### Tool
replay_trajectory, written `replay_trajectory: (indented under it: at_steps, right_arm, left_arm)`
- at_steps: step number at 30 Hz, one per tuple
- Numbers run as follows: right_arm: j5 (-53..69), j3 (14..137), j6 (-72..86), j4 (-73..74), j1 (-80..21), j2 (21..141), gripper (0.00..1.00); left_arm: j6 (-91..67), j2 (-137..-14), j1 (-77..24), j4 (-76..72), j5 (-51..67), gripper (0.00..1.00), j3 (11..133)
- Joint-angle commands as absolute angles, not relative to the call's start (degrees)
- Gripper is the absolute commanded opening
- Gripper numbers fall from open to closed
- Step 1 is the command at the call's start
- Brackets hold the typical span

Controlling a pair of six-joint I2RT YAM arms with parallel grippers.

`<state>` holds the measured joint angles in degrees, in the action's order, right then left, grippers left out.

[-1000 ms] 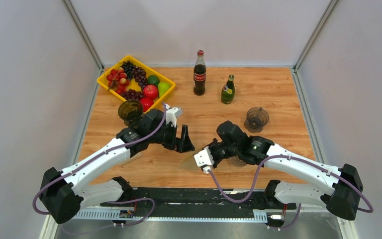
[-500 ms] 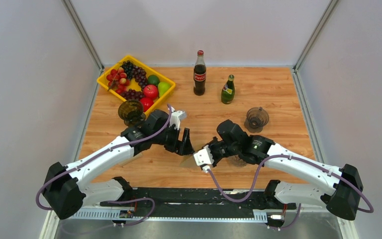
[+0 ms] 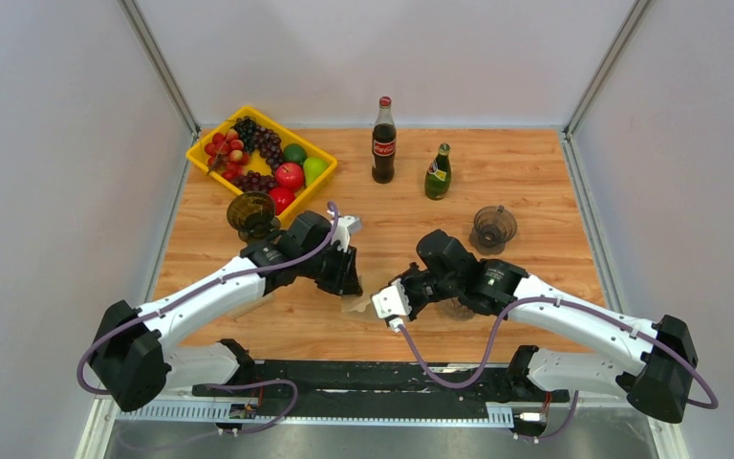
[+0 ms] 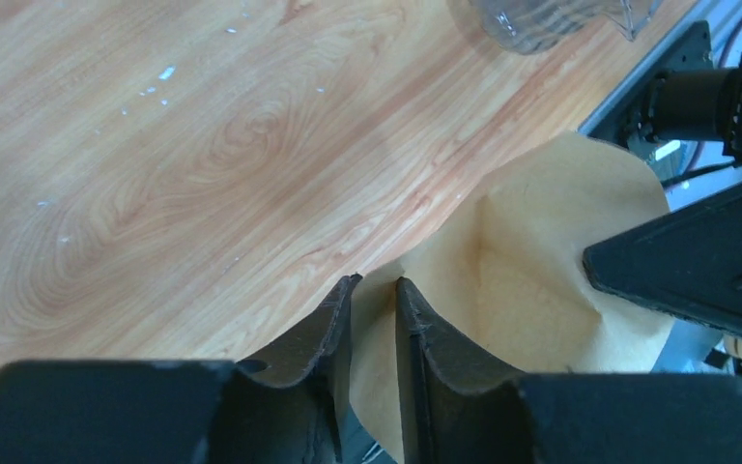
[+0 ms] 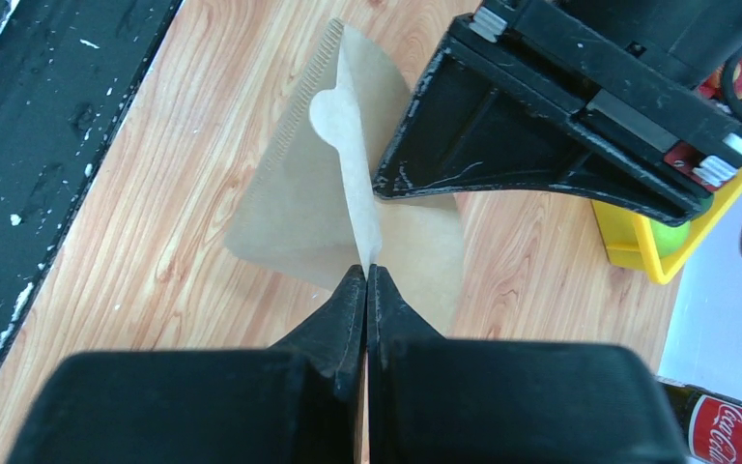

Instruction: Place the coffee filter in the dripper

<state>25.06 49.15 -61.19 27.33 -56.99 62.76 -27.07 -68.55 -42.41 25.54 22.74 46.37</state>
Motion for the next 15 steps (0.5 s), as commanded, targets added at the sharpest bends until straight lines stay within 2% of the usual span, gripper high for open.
replay_trajectory:
  at_steps: [1, 10, 13, 15]
  right_arm:
    - [27.9, 52.7, -62.8, 30.8, -57.3, 62.0, 0.00]
    - [27.9, 53.3, -62.9, 33.7, -57.3, 61.1, 0.00]
    - [26.4, 53.5, -62.4, 33.9, -57.3, 61.4, 0.04]
    - [25.4, 53.8, -62.0, 33.8, -57.3, 61.6, 0.12]
  left_arm:
    - [-23.7, -68.3, -42.8, 26.8, 17.2, 0.25, 50.1]
    - [-20.5, -67.7, -42.8, 28.4, 7.6, 0.11, 53.3]
    - [-20.2, -67.6, -42.8, 29.5, 5.7, 0.10, 54.6]
    - [-20.1, -67.3, -42.8, 29.9, 5.3, 0.09, 55.2]
